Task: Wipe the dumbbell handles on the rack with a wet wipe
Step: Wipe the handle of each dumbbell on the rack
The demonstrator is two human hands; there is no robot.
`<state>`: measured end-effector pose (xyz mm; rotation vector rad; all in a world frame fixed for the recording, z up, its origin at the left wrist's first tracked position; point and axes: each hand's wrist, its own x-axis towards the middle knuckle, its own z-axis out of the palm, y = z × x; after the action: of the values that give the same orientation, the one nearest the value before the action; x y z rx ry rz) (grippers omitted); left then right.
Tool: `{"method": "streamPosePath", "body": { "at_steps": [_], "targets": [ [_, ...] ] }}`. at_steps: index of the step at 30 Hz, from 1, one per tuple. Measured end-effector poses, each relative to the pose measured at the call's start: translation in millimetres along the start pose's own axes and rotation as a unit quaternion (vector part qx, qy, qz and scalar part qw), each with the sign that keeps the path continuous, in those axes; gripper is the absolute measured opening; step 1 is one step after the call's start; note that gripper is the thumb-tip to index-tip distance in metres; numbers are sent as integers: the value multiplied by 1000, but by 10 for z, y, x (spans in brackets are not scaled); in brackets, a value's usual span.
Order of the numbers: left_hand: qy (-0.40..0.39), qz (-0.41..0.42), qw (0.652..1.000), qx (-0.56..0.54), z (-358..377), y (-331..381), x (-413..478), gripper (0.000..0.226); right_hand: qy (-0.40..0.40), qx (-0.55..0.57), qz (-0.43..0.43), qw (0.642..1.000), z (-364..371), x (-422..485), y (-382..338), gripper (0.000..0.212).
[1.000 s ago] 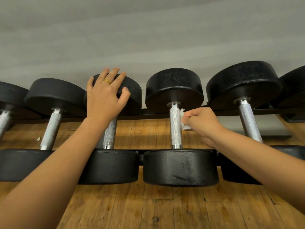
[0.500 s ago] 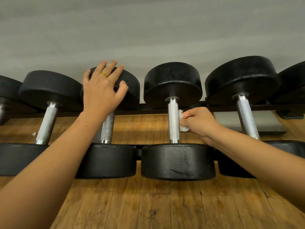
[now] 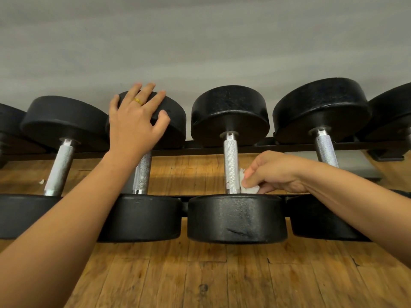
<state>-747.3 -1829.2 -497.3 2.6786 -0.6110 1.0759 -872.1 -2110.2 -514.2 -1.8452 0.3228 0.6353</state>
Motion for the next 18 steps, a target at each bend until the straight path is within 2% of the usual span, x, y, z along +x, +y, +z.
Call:
{"method": "streamPosePath", "body": {
  "at_steps": [2,5,9,11,14,18],
  "targets": [
    [-6,-1,1000,-1,1,10,-3,52,-6,-15,6,1000,3,-12,-1,8],
    [-7,-1,1000,-3,-10,8,3,52,9,19,1,1000,34,-1,11,10],
    [0,-4,1000,-4,-6,25,-11,50,149,131,-79,977,52,149,7,13],
    [-1,-7,1000,-6,-9,29,-14,50,209,145,-127,959,66,190,-40,10],
    [-7,-12,1000,-9,-21,35,-2,49,259,139,-167,941,90,225,-99,9],
    [-7,-13,1000,-12,-27,45,1,50,281,123,-190,933,118,205,-102,7]
  ]
}}
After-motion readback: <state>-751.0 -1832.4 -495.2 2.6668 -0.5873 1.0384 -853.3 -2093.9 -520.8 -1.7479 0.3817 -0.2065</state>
